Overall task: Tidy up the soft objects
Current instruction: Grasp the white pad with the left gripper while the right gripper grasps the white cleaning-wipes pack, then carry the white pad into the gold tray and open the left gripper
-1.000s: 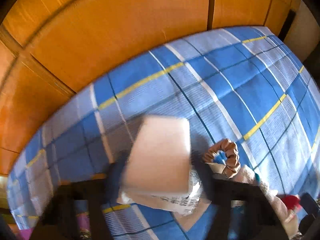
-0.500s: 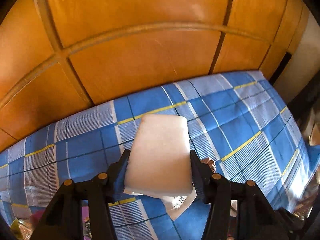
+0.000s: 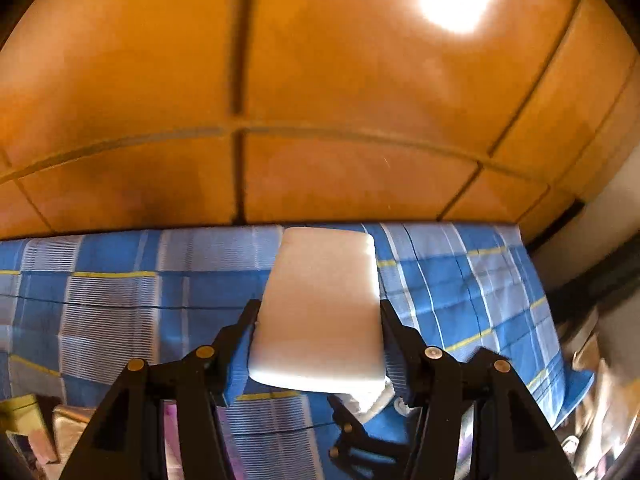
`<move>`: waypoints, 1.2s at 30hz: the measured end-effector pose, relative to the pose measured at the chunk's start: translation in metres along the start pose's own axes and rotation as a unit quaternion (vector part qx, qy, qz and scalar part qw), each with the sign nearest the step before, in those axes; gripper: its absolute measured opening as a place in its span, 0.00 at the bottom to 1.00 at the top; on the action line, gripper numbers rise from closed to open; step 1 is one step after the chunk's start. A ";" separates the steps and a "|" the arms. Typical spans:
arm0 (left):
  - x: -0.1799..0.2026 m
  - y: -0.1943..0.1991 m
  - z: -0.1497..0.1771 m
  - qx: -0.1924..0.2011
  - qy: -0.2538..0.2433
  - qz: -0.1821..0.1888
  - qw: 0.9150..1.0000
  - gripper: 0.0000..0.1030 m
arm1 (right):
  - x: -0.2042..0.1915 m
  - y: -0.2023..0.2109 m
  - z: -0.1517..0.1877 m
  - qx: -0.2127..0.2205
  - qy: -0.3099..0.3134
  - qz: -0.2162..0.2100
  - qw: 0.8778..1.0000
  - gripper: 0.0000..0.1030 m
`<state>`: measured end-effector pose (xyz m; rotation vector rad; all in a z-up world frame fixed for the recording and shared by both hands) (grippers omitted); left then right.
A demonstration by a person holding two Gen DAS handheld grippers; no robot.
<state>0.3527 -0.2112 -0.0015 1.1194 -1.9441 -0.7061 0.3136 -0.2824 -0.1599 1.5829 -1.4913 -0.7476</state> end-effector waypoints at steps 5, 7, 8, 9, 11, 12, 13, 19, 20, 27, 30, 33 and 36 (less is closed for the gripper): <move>-0.052 0.043 -0.013 0.037 0.032 -0.025 0.998 0.56 | -0.006 -0.018 0.002 -0.023 -0.017 -0.008 1.000 0.65; -0.082 0.062 -0.012 0.051 0.058 -0.032 0.997 0.56 | -0.009 -0.026 0.009 -0.039 -0.024 -0.016 0.999 0.59; -0.096 0.070 -0.009 0.056 0.066 -0.037 0.996 0.56 | -0.011 -0.028 0.012 -0.042 -0.024 -0.014 0.999 0.54; -0.108 0.078 -0.007 0.061 0.072 -0.043 0.995 0.56 | -0.012 -0.028 0.015 -0.037 -0.025 -0.009 0.999 0.52; -0.139 0.097 0.000 0.072 0.088 -0.057 0.992 0.56 | -0.015 -0.024 0.020 -0.030 -0.032 -0.004 0.999 0.50; -0.150 0.103 0.004 0.075 0.094 -0.062 0.991 0.56 | -0.016 -0.023 0.022 -0.031 -0.034 -0.003 0.999 0.50; -0.165 0.111 0.009 0.077 0.102 -0.069 0.989 0.56 | -0.019 -0.021 0.026 -0.036 -0.035 0.000 0.999 0.49; -0.255 0.146 0.054 0.089 0.167 -0.114 0.975 0.56 | -0.039 -0.011 0.048 -0.059 -0.038 -0.014 0.997 0.52; -0.268 0.152 0.062 0.091 0.176 -0.118 0.973 0.56 | -0.042 -0.010 0.052 -0.059 -0.031 -0.007 0.998 0.52; -0.327 0.186 0.138 0.104 0.223 -0.140 0.959 0.57 | -0.050 -0.003 0.065 -0.044 -0.031 0.022 0.998 0.53; -0.342 0.196 0.178 0.110 0.244 -0.139 0.954 0.57 | -0.050 0.000 0.068 -0.027 -0.032 0.027 0.999 0.53; -0.360 0.202 0.217 0.107 0.262 -0.149 0.947 0.57 | -0.050 0.002 0.071 -0.011 -0.033 0.030 0.999 0.53; -0.380 0.206 0.246 0.100 0.273 -0.162 0.943 0.58 | -0.049 0.005 0.074 -0.004 -0.038 0.034 0.999 0.53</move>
Point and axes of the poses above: each gripper's, at about its wrist camera, not at the fingertips, and y roughly against the way its jaws point, x to its right, z to its underside, the point moved 9 cm from there along -y, roughly the way its jaws point, and after that the axes turned 7 degrees about z, right-handed, at the moved point
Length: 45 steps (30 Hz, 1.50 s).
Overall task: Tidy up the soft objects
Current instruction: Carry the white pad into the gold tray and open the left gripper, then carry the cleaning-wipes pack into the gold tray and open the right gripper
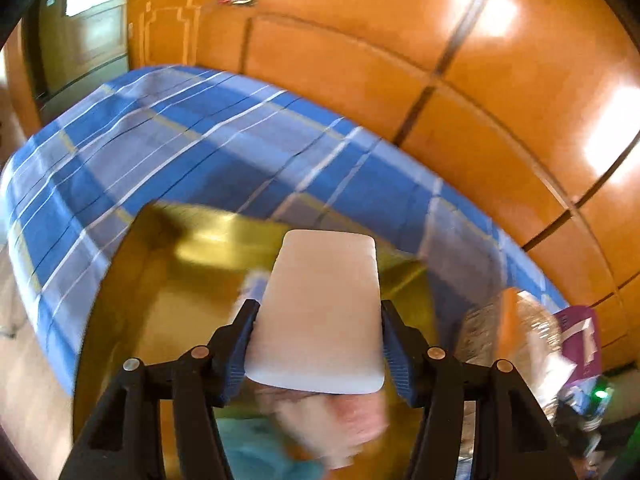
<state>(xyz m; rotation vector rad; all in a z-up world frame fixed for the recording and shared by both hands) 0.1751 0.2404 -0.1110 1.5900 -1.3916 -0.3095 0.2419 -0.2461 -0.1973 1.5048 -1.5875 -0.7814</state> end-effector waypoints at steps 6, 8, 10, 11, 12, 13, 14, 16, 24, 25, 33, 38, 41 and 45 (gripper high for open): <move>-0.042 0.000 0.009 0.003 0.004 -0.029 1.000 0.83 | -0.002 0.004 0.004 0.007 -0.013 0.015 1.000 0.53; -0.048 0.005 0.013 0.011 0.000 -0.036 0.999 0.83 | -0.003 0.003 0.004 0.007 -0.016 0.019 1.000 0.53; -0.050 0.013 0.020 0.021 0.000 -0.032 0.999 0.85 | -0.002 0.003 0.003 0.005 -0.020 0.021 1.000 0.53; -0.050 0.017 0.024 0.025 -0.003 -0.032 0.999 0.85 | -0.003 0.002 0.003 0.004 -0.021 0.022 1.000 0.53; -0.049 0.022 0.028 0.030 -0.008 -0.033 0.999 0.85 | -0.003 0.002 0.002 0.003 -0.022 0.024 0.999 0.53; -0.048 0.027 0.033 0.037 -0.017 -0.034 0.999 0.85 | -0.003 0.002 0.002 0.002 -0.022 0.025 0.999 0.53; -0.046 0.031 0.036 0.042 -0.023 -0.035 0.998 0.85 | -0.003 0.001 0.001 -0.002 -0.023 0.025 0.999 0.53; -0.041 0.037 0.046 0.048 -0.038 -0.033 0.998 0.86 | -0.002 0.000 -0.001 -0.016 -0.028 0.020 0.999 0.53; -0.014 0.056 0.080 0.059 -0.090 -0.010 0.994 0.86 | 0.014 0.006 -0.014 -0.051 -0.061 0.022 0.997 0.50; -0.011 0.058 0.083 0.061 -0.095 -0.008 0.994 0.86 | 0.017 0.009 -0.019 -0.050 -0.068 0.022 0.996 0.50; 0.016 0.067 0.098 0.066 -0.132 0.016 0.989 0.87 | 0.031 0.049 -0.082 -0.005 -0.068 0.063 0.996 0.50; 0.024 0.068 0.105 0.064 -0.147 0.020 0.987 0.87 | 0.008 0.093 -0.133 0.053 -0.039 0.064 0.996 0.50; 0.025 0.069 0.108 0.065 -0.152 0.019 0.986 0.88 | -0.031 0.123 -0.157 0.093 -0.004 0.035 0.995 0.50; 0.021 0.071 0.108 0.069 -0.152 0.013 0.986 0.88 | -0.106 0.165 -0.159 0.137 0.055 -0.044 0.988 0.50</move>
Point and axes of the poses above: each gripper's, at about its wrist camera, not at the fingertips, and y roughly against the way its jaws point, x to its right, z to its underside, the point moved 9 cm from there along -y, roughly the way its jaws point, and after that the axes turned 7 degrees about z, right-handed, at the moved point
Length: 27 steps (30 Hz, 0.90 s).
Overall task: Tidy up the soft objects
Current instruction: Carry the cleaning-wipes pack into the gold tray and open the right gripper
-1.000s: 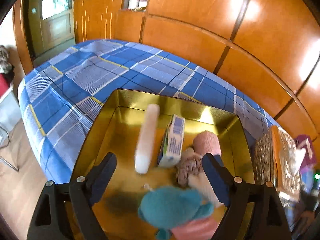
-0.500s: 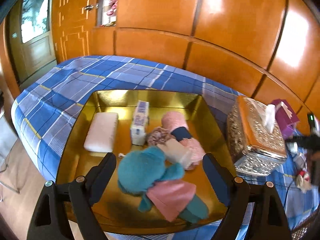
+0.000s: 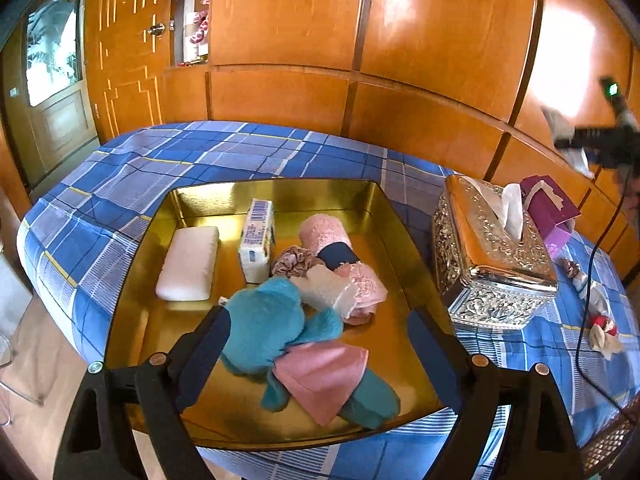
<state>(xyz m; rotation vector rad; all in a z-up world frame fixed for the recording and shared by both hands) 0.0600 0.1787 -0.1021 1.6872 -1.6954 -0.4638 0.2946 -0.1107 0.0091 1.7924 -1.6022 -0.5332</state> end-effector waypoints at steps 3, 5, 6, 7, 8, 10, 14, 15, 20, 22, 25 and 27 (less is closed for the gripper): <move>-0.010 0.003 0.001 0.004 0.013 -0.010 1.000 0.88 | -0.060 0.020 0.007 0.014 0.045 -0.057 0.997 0.50; -0.018 0.005 0.001 0.007 0.023 -0.019 1.000 0.89 | -0.096 0.030 0.019 0.015 0.068 -0.093 0.993 0.50; -0.023 0.006 0.002 0.008 0.030 -0.023 0.999 0.89 | -0.119 0.034 0.030 0.012 0.085 -0.116 0.990 0.50; -0.028 0.007 0.004 0.009 0.037 -0.027 0.999 0.89 | -0.137 0.038 0.041 0.008 0.099 -0.132 0.986 0.50; -0.032 0.007 0.005 0.010 0.043 -0.030 0.999 0.89 | -0.153 0.040 0.050 0.004 0.111 -0.145 0.983 0.50; -0.041 0.010 0.005 0.015 0.054 -0.039 0.998 0.89 | -0.182 0.043 0.069 -0.004 0.134 -0.167 0.977 0.50; -0.058 0.017 0.001 0.030 0.072 -0.050 0.996 0.89 | -0.232 0.044 0.116 -0.030 0.172 -0.202 0.964 0.50; -0.061 0.018 0.001 0.033 0.076 -0.053 0.995 0.89 | -0.240 0.042 0.124 -0.037 0.174 -0.208 0.962 0.50; -0.077 0.018 0.001 0.036 0.096 -0.059 0.993 0.89 | -0.271 0.023 0.162 -0.076 0.164 -0.215 0.960 0.53; -0.078 0.019 0.001 0.037 0.097 -0.061 0.993 0.90 | -0.273 0.018 0.173 -0.087 0.160 -0.212 0.960 0.53; -0.078 0.019 0.001 0.040 0.092 -0.064 0.993 0.91 | -0.275 0.016 0.181 -0.098 0.151 -0.217 0.959 0.57; -0.076 0.019 0.001 0.040 0.087 -0.064 0.993 0.91 | -0.275 0.016 0.182 -0.093 0.153 -0.212 0.961 0.58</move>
Point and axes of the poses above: each gripper's, at about its wrist camera, not at the fingertips, and y roughly against the way its jaws point, x to its right, z to its underside, the point moved 9 cm from there along -y, roughly the way its jaws point, and after that the axes turned 7 degrees about z, right-handed, at the moved point
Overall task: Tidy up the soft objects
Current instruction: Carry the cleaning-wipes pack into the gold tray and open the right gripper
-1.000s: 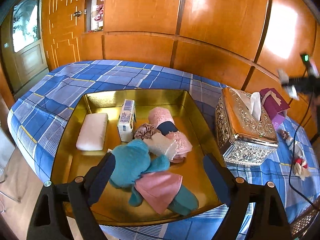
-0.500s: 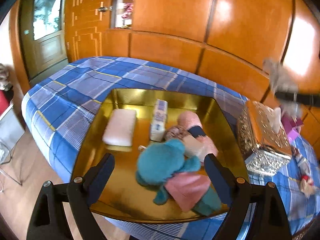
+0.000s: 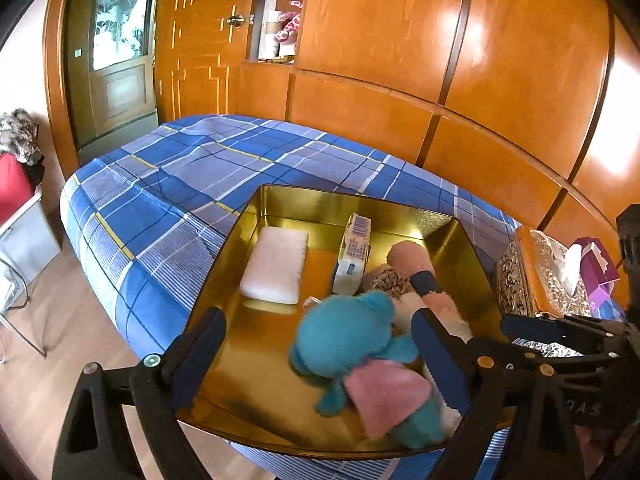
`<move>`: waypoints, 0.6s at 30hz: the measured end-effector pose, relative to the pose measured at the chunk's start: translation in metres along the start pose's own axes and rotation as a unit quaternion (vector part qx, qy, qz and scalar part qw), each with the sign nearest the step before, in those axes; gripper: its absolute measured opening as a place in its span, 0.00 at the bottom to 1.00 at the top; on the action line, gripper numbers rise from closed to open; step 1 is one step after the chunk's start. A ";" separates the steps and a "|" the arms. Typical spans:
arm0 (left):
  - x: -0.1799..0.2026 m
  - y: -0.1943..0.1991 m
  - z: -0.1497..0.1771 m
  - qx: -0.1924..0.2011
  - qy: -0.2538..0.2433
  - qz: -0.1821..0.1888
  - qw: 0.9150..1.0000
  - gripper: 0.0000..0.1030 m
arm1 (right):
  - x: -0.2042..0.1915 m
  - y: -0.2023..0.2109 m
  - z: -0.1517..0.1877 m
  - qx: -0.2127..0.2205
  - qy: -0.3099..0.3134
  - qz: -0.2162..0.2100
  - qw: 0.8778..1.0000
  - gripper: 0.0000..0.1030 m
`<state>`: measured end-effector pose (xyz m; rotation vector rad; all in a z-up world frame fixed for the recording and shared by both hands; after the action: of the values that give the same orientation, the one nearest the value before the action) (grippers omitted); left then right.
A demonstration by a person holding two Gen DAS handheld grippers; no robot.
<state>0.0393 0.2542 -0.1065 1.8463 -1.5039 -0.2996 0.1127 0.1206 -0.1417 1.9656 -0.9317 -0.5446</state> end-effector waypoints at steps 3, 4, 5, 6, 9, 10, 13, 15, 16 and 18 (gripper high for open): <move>0.003 0.001 0.001 0.001 -0.007 0.000 1.000 0.91 | 0.000 0.007 0.005 0.010 0.001 0.001 1.000 0.58; 0.004 0.001 0.001 0.002 -0.010 0.000 1.000 0.91 | 0.001 0.010 0.005 0.016 0.003 0.004 1.000 0.58; 0.006 0.001 0.000 0.003 -0.015 0.000 1.000 0.91 | 0.001 0.013 0.006 0.023 0.005 0.010 1.000 0.58; 0.008 0.002 0.001 0.004 -0.016 -0.001 1.000 0.91 | 0.002 0.016 0.007 0.030 0.008 0.016 0.999 0.58; 0.011 0.003 0.001 0.005 -0.021 0.002 1.000 0.91 | 0.005 0.024 0.010 0.049 0.013 0.038 0.998 0.58; 0.013 0.004 0.001 0.005 -0.023 0.002 1.000 0.91 | 0.006 0.027 0.011 0.055 0.014 0.045 0.997 0.58; 0.017 0.005 0.001 0.006 -0.031 0.003 1.000 0.91 | 0.013 0.040 0.012 0.078 0.010 0.063 0.995 0.58; 0.021 0.006 0.001 0.007 -0.037 0.005 0.999 0.91 | 0.018 0.049 0.012 0.094 0.005 0.075 0.993 0.58; 0.023 0.007 0.001 0.008 -0.040 0.006 0.999 0.91 | 0.020 0.053 0.011 0.099 0.004 0.078 0.992 0.58; 0.026 0.008 0.002 0.009 -0.044 0.008 0.999 0.91 | 0.025 0.062 0.011 0.112 -0.003 0.088 0.990 0.58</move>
<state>0.0397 0.2289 -0.0960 1.8552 -1.5844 -0.3650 0.0960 0.0740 -0.0958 2.0548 -1.1994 -0.3567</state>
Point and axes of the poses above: each gripper's, at about its wrist camera, not at the fingertips, and y roughly against the way its jaws point, x to its right, z to its underside, the point moved 9 cm from there along -y, roughly the way its jaws point, and after that the axes turned 7 degrees about z, right-handed, at the moved point
